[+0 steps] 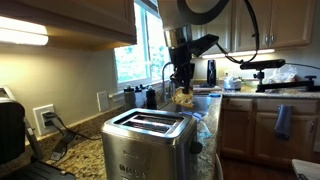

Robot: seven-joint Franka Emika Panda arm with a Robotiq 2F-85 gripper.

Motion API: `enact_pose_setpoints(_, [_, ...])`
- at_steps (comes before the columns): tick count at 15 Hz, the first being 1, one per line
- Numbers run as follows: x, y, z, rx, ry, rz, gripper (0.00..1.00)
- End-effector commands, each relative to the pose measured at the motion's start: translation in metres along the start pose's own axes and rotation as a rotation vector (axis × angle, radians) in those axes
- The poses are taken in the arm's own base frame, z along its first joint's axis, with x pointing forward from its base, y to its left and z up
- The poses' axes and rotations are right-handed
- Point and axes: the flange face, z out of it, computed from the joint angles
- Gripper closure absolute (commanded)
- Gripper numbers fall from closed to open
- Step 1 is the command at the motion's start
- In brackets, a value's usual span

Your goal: Put the slice of bread in the toaster

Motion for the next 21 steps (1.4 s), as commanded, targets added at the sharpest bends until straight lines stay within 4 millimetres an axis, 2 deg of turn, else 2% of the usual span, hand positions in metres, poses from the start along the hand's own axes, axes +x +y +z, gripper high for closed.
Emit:
enact_pose_setpoints(1, [-0.013, -0.002, -0.014, 0.01, -0.003, -0.017, 0.93])
enact_pose_setpoints(13, [-0.026, -0.012, -0.039, 0.017, 0.044, -0.028, 0.93])
enact_pose_setpoints(21, [-0.037, -0.033, -0.05, 0.018, 0.057, -0.061, 0.93])
